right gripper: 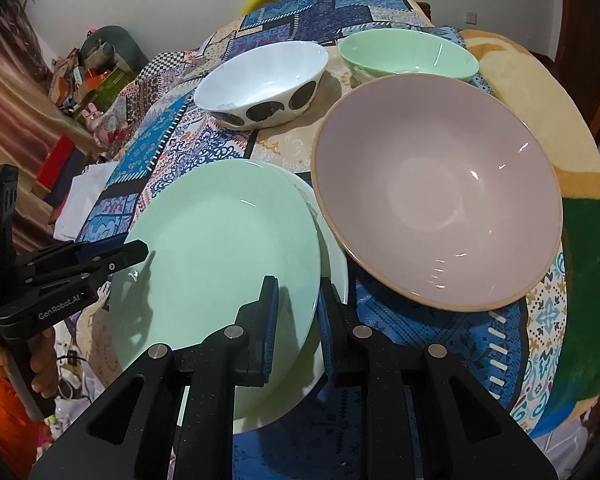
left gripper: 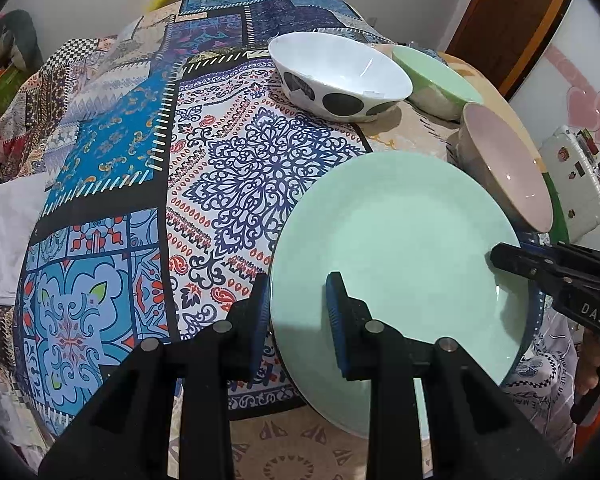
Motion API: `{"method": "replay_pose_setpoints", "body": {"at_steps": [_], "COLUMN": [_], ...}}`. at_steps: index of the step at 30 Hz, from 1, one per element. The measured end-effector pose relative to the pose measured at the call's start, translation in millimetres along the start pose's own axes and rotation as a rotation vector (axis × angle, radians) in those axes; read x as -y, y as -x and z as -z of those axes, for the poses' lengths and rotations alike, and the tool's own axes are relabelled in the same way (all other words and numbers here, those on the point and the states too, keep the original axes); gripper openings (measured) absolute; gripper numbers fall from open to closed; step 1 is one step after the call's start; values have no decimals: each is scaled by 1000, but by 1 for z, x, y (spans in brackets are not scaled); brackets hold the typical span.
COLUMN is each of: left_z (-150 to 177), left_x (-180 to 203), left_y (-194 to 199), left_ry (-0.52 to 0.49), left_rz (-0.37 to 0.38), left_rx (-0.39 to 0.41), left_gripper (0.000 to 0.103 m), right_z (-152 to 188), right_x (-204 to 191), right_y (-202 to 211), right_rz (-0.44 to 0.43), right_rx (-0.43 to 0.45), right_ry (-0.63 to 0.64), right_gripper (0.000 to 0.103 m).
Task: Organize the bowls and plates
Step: 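Lower the mint-green plate onto the white plate and open both grippers, then reach both grippers to the pale pink bowl rim and close them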
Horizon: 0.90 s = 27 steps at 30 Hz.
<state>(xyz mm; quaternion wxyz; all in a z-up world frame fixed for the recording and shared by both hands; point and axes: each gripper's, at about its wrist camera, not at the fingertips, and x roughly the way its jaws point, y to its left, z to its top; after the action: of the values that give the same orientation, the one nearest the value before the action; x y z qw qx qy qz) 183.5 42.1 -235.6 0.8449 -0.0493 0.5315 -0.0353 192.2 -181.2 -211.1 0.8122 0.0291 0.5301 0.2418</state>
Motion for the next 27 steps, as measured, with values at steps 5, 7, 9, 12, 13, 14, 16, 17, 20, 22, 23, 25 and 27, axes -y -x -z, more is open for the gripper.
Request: {"method": "replay_pose_setpoints", "body": {"at_steps": [5,7,9,12,13,14,16,17,20,22,23,25,27], "left_z": [0,1,0,-2,-3,-5,-7,-10,-16,-20,-22,-28,-35], "left_x": [1,1,2,5,7,9,15,19,31,42,46,57,66], "left_y": [2,8,16,30,37,43,55,63,80,89,92,96,96], "left_ry": [0,-1,-6,-11,-13,-16,-25,-33,-49,-67,-75,-92,-103], "left_rz": [-6,-9,-23,-33,-30,-27,-22,-16,1,6,6,13,27], "left_rx": [-2,17,42,78,93,107,140,162,213,247,258,278,289], "left_gripper": [28,28,29,37,38,41,46,51,63,68,72,81,88], "right_z": [3,3,4,3,3,2,-1,-3,-8,-11,-13,-16,-18], "right_x": [4,2,-1,-5,-5,-5,-4,-3,2,6,10,15,20], "right_y": [10,13,21,31,37,42,50,54,64,72,76,81,83], "right_rz": [-2,-6,7,38,47,48,57,65,81,96,110,128,142], "right_rx": [19,30,50,86,104,119,145,162,203,233,250,269,283], "right_ry": [-3,2,19,52,62,66,69,70,67,63,60,55,50], "right_gripper": [20,20,20,20,21,23,29,30,39,44,44,44,44]}}
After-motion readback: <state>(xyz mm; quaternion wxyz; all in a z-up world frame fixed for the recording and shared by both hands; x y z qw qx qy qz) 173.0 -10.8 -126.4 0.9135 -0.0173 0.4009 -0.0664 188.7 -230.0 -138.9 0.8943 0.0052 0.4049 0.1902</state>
